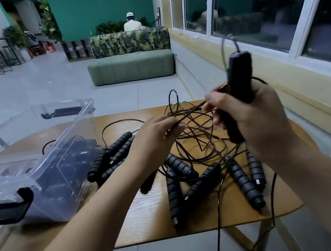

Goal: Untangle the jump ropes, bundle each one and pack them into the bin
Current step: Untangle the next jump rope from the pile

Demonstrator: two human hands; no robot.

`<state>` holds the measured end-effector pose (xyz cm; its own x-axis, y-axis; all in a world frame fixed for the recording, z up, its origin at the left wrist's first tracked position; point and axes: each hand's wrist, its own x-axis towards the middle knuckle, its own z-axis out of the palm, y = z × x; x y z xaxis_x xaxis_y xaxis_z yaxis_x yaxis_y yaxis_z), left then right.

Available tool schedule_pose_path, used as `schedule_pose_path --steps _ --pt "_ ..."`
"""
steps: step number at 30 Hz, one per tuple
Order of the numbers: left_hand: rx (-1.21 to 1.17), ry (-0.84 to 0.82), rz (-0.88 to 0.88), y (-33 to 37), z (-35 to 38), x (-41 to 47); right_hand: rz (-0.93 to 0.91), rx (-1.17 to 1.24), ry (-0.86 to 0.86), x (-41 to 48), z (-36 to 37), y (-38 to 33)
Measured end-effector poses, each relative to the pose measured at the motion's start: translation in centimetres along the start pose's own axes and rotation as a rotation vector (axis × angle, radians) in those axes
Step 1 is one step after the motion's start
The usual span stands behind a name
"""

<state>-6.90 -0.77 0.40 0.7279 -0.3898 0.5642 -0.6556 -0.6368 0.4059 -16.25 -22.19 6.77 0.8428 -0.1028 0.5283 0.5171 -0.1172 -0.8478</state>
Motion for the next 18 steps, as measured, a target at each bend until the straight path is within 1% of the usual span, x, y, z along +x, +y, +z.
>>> schedule_pose_path --steps 2,4,6,8,10,13,16,18 --pt "-0.013 0.009 -0.016 0.0 -0.3 0.1 0.045 0.101 0.100 0.4 -0.6 0.1" --pt "-0.013 0.011 -0.018 0.2 -0.4 0.1 0.063 0.120 0.177 0.7 -0.9 0.3" --pt "0.016 0.001 -0.018 0.6 -0.4 0.1 0.066 0.107 0.203 0.8 -0.9 0.6" --pt "0.047 -0.019 -0.021 1.1 -0.4 0.1 0.052 0.074 0.163 0.7 -0.6 0.7" --pt "0.057 -0.014 -0.004 1.8 -0.3 0.0 0.015 -0.006 0.073 0.3 -0.1 0.5" --pt "0.038 0.056 0.062 3.1 -0.4 0.0 -0.011 -0.183 -0.043 -0.6 1.2 0.8" --pt "0.041 0.074 0.119 3.8 -0.4 -0.2 -0.006 -0.401 -0.029 -1.0 2.3 1.7" --pt "0.031 0.048 0.131 3.8 -0.1 -0.4 0.001 -0.478 -0.016 -1.0 2.5 2.1"
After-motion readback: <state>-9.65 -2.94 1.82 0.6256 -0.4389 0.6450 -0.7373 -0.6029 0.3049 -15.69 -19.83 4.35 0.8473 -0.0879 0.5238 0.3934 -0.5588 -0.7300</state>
